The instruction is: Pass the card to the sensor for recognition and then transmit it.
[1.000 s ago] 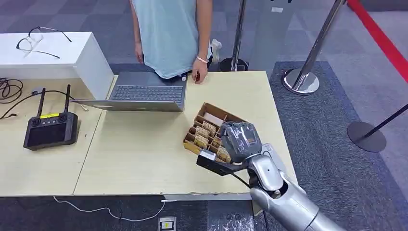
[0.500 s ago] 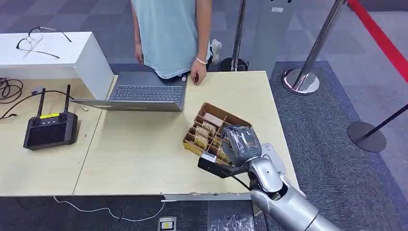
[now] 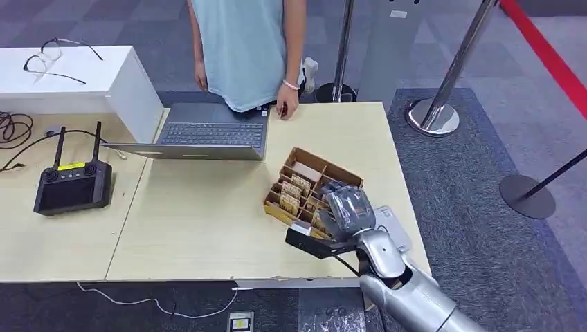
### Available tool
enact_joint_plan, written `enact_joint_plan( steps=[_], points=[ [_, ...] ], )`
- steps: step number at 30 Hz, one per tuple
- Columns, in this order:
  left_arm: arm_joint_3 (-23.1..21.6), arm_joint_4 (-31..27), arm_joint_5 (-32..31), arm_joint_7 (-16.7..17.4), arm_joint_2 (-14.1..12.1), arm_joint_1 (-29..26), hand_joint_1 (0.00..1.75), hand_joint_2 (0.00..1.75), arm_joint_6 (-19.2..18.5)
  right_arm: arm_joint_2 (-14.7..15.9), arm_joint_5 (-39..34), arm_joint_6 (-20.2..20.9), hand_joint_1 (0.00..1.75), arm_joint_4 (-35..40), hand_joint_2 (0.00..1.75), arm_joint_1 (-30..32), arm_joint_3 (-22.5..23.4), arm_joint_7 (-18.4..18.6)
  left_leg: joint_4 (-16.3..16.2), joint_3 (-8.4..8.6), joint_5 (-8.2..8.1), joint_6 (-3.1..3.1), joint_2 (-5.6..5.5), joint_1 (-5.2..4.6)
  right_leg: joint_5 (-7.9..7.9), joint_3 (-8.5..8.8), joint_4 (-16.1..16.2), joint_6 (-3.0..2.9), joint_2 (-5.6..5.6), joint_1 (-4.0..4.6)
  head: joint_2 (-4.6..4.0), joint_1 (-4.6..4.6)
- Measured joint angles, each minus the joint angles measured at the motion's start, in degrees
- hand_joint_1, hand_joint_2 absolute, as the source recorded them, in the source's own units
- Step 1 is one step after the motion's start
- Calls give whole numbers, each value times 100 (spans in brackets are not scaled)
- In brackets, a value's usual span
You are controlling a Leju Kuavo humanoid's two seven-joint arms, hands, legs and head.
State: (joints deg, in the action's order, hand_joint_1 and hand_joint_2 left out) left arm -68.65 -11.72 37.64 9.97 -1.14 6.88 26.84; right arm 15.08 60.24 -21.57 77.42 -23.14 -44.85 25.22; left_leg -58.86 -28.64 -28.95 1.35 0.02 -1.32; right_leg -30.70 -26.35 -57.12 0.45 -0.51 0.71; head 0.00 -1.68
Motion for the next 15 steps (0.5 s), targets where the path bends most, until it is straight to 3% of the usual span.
enact_joint_plan(
  steps=[15],
  points=[
    [0,0,0,-46,0,-1,0,175,26,-20,2,31,80,-57,175,2,-2,0,0,0,0,0,0,0,0,0,0,0,0,0,0,0]
  ],
)
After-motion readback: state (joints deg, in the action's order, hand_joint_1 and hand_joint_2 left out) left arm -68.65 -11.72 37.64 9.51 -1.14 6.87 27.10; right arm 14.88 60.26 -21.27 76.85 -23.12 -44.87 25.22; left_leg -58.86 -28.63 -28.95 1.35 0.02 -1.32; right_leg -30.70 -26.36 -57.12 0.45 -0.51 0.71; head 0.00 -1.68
